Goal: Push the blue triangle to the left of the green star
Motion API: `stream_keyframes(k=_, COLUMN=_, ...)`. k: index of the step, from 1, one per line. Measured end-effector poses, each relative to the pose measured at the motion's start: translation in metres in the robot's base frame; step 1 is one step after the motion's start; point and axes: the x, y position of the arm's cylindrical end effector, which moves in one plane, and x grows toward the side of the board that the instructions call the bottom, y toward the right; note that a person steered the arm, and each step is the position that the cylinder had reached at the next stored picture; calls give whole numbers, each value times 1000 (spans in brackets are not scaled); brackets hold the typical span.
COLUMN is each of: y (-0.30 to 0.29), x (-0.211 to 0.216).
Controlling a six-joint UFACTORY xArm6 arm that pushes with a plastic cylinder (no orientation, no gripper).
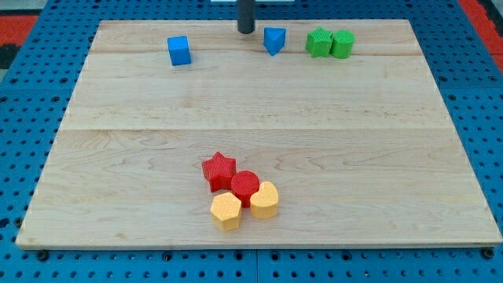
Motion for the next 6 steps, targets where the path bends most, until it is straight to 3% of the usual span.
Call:
stream_keyframes(k=2, y=78, x=17)
stream_keyframes(k=3, y=88, x=19)
stream_keyframes(k=4, y=-12, x=27)
stream_keyframes(k=6, y=-88, x=135)
